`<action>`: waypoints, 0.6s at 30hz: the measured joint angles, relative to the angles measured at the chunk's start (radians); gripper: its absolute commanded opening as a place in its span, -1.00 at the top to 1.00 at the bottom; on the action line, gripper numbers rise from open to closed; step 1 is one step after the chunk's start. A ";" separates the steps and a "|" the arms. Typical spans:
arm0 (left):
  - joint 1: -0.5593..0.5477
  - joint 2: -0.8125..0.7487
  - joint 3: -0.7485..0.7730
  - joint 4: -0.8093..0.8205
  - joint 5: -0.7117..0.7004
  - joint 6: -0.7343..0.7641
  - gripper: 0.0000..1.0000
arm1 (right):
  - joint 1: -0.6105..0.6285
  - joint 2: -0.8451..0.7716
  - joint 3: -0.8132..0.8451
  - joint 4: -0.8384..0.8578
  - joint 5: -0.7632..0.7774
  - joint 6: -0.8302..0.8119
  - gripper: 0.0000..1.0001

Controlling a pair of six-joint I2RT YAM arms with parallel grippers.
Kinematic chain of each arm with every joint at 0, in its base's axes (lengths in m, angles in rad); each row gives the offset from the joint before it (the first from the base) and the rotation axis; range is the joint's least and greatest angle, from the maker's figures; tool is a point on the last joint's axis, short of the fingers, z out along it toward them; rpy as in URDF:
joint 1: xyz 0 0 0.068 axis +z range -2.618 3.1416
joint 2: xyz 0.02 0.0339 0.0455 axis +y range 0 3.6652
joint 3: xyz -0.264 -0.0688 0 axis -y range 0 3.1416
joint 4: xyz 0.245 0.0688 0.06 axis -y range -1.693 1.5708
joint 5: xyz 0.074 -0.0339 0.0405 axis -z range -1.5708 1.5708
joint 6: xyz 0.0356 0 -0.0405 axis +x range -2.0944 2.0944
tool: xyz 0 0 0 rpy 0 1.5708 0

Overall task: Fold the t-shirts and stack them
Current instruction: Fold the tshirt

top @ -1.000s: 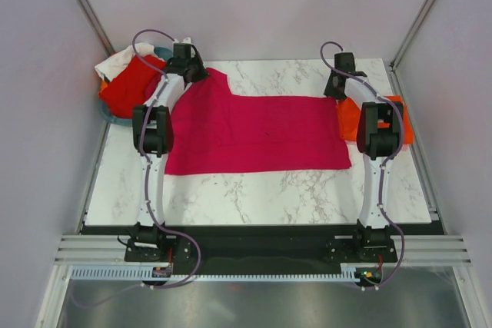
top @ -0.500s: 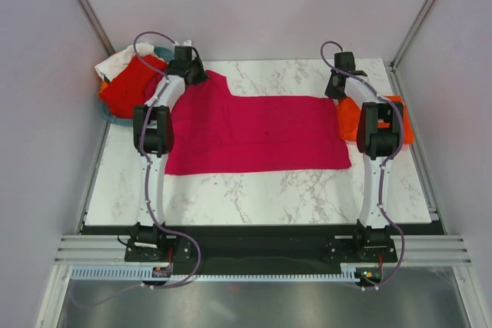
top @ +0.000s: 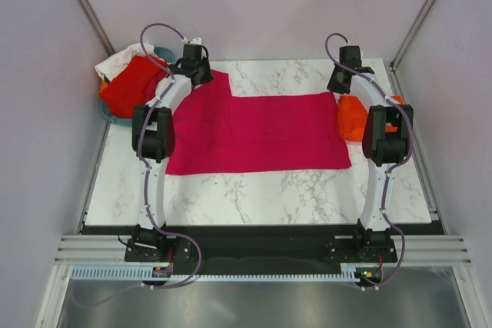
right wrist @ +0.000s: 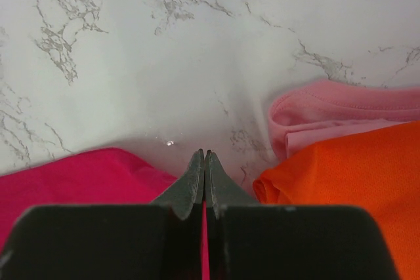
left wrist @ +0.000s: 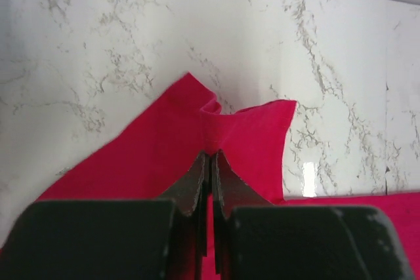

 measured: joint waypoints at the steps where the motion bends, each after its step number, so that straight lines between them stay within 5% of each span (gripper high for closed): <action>1: -0.005 -0.016 -0.007 0.001 -0.012 0.006 0.95 | 0.000 -0.012 -0.010 0.001 0.000 0.003 1.00; 18: -0.060 -0.215 -0.285 0.029 -0.233 0.079 0.95 | 0.001 -0.191 -0.286 0.070 0.010 0.047 1.00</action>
